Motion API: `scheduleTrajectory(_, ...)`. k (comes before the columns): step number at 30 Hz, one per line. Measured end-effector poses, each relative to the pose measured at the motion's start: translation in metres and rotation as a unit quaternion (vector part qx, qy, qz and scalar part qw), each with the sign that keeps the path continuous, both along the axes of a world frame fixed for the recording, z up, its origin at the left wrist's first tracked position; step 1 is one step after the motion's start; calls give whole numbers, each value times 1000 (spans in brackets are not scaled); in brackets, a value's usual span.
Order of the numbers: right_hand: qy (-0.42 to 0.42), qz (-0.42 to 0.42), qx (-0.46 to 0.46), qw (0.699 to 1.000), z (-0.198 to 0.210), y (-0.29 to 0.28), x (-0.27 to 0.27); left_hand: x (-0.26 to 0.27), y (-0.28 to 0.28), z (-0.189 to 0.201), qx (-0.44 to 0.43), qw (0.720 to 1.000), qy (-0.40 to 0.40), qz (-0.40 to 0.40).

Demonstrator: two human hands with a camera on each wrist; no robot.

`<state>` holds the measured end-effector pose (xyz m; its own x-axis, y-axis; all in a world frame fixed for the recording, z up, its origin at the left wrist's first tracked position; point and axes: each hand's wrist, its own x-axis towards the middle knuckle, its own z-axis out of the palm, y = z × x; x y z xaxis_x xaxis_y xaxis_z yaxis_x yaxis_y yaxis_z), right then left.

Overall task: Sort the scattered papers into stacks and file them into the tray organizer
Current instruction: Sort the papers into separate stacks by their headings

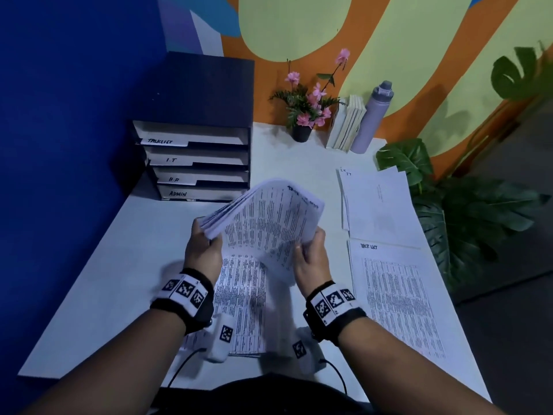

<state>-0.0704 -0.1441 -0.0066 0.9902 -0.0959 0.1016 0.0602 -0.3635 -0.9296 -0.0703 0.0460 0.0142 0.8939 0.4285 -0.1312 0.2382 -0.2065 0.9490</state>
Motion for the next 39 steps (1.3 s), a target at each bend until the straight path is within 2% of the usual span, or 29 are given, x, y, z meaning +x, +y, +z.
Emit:
scheduleTrajectory(5, 9, -130, -35, 991, 14, -45, 30, 21, -14, -9, 2, 996, 4, -87)
scheduleTrajectory(7, 34, -160, -101, 981, 15, -82, 38, 26, -15, -27, 57, 989, 47, -127)
scheduleTrajectory(9, 84, -192, -170, 963, 11, -123, 39, 25, -11, -50, 149, 968, 137, -150)
scheduleTrajectory(12, 154, -247, -217, 932, 6, -184, 24, 17, -6, -78, 267, 918, 248, -158)
scheduleTrajectory(16, 253, -231, -274, 899, -6, -246, 2, 7, -4, -92, 349, 872, 307, -155)
scheduleTrajectory(21, 306, -251, -268, 879, -18, -281, -17, 4, 0, -104, 344, 864, 332, -157)
scheduleTrajectory(24, 311, -250, -280, 873, -19, -280, -17, 2, 1, -108, 337, 862, 341, -165)
scheduleTrajectory(27, 304, -223, -375, 847, -21, -266, -13, -1, 1, -105, 341, 857, 347, -170)
scheduleTrajectory(28, 295, -208, -388, 848, -22, -257, -9, -3, 1, -104, 335, 857, 349, -174)
scheduleTrajectory(30, 267, -163, -385, 868, -23, -231, 2, -6, 1, -101, 323, 855, 358, -189)
scheduleTrajectory(33, 232, -53, -326, 915, -29, -173, 17, -11, 1, -96, 306, 851, 370, -212)
scheduleTrajectory(35, 240, 0, -274, 931, -34, -130, 18, -13, 1, -92, 281, 853, 375, -232)
scheduleTrajectory(39, 314, 81, -168, 931, -49, -62, 10, -19, -1, -89, 238, 853, 372, -278)
